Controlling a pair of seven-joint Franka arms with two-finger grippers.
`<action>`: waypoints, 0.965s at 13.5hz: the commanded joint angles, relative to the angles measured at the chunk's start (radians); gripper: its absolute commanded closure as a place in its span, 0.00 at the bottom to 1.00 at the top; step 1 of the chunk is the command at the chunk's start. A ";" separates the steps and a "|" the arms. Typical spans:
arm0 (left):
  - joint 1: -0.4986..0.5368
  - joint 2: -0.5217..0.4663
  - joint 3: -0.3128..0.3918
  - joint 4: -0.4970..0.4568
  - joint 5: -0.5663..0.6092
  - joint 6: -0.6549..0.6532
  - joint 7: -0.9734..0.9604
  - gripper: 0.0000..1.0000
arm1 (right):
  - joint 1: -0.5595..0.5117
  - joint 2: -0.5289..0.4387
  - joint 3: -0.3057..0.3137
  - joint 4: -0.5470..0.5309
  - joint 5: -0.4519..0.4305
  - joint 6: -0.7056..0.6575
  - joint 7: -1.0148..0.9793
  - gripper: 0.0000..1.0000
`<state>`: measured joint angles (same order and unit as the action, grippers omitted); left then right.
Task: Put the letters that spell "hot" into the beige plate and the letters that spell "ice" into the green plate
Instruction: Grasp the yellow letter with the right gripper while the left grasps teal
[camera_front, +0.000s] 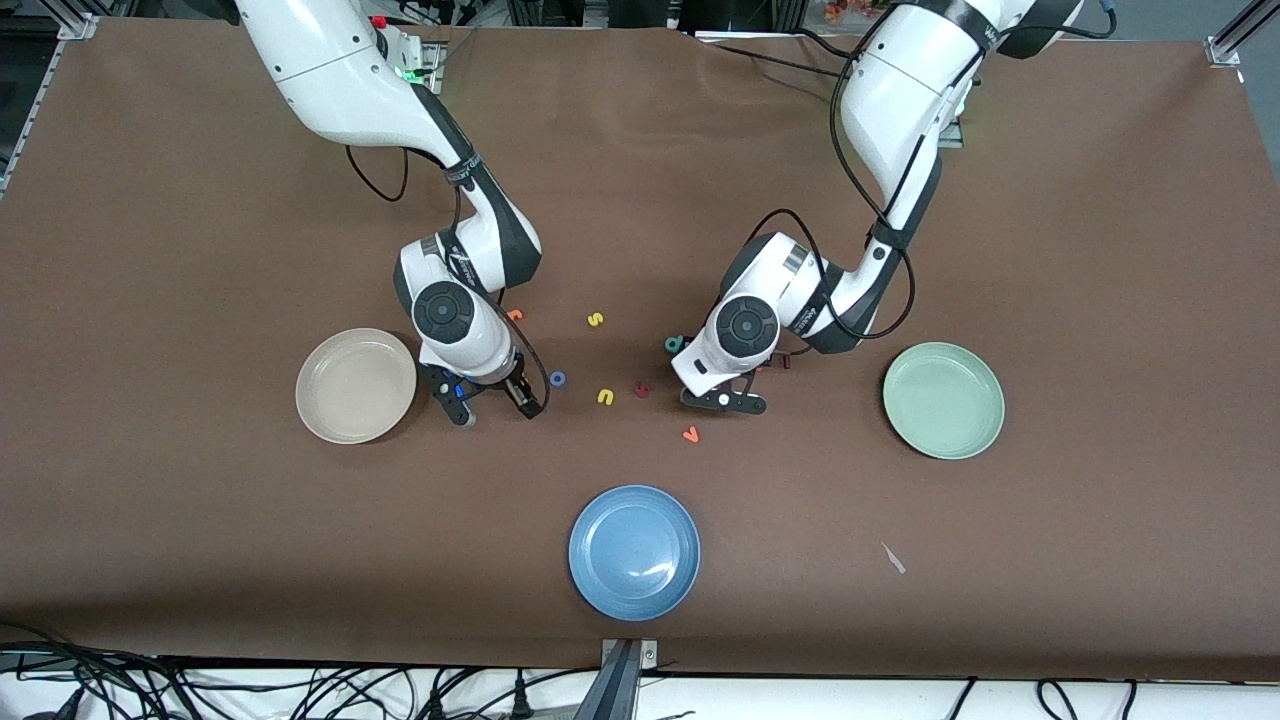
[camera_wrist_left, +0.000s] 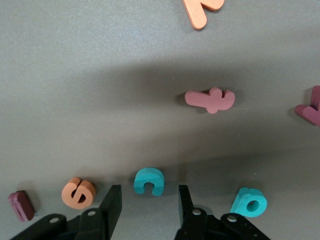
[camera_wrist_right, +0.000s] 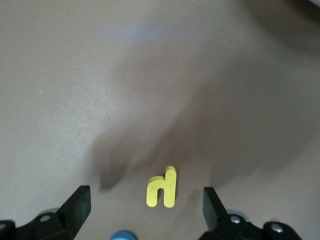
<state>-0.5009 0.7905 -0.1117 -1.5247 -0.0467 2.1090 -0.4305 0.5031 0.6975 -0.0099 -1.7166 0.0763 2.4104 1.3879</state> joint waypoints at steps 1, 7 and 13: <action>-0.013 -0.008 0.009 -0.009 -0.018 0.022 -0.010 0.49 | -0.003 0.014 0.004 0.011 0.007 0.010 0.022 0.02; -0.010 0.004 0.012 -0.009 0.013 0.026 -0.008 0.52 | -0.001 0.020 0.004 0.009 0.005 0.012 0.020 0.28; -0.007 0.006 0.012 -0.008 0.013 0.028 -0.008 0.78 | 0.000 0.022 0.004 0.005 -0.007 0.009 0.002 0.58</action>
<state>-0.5030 0.8007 -0.1055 -1.5246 -0.0458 2.1225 -0.4313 0.5032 0.7109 -0.0095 -1.7132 0.0759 2.4175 1.3955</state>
